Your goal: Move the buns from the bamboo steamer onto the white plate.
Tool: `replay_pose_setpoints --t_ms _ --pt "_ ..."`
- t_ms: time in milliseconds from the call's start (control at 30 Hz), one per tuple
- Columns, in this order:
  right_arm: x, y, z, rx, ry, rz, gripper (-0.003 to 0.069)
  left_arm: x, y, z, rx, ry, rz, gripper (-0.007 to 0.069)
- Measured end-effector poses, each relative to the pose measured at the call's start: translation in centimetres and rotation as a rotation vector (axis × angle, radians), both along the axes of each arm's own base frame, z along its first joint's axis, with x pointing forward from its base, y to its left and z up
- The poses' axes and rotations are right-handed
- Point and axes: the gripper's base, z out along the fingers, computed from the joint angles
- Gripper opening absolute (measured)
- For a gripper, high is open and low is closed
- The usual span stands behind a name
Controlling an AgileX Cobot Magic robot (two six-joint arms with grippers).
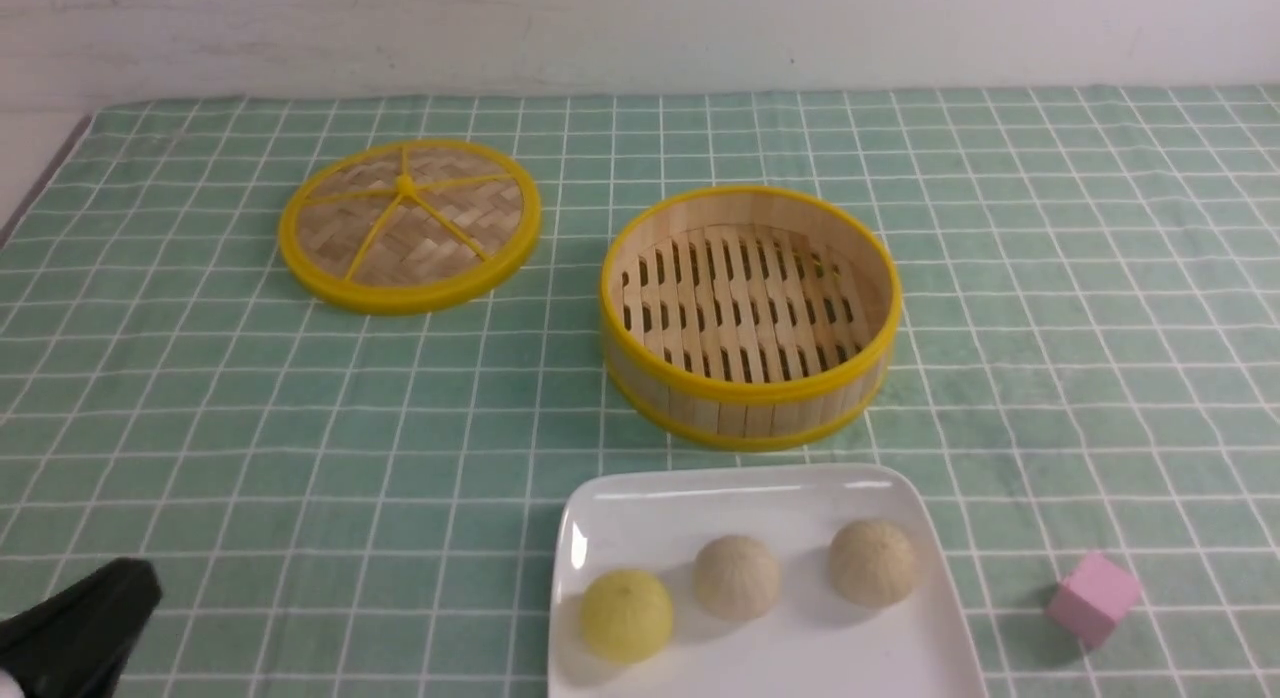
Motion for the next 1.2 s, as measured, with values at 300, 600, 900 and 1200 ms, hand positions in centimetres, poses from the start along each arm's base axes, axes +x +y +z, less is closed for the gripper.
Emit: replay_pose_setpoints --t_ms 300,600,900,1200 --pt "0.0 0.0 0.0 0.000 0.000 0.000 0.0110 -0.6 1.6 -3.8 0.022 0.068 0.253 0.0036" --pt "0.0 0.0 0.0 0.000 0.000 0.000 0.0115 -0.7 2.0 -4.8 -0.082 0.154 0.338 0.0045" --pt "0.0 0.0 0.0 0.000 0.000 0.000 0.0125 -0.8 2.2 -4.8 -0.076 0.164 0.347 0.0053" --pt "0.0 0.0 0.0 0.000 0.000 0.000 0.0134 -0.8 2.2 -4.8 -0.072 0.164 0.349 0.0057"
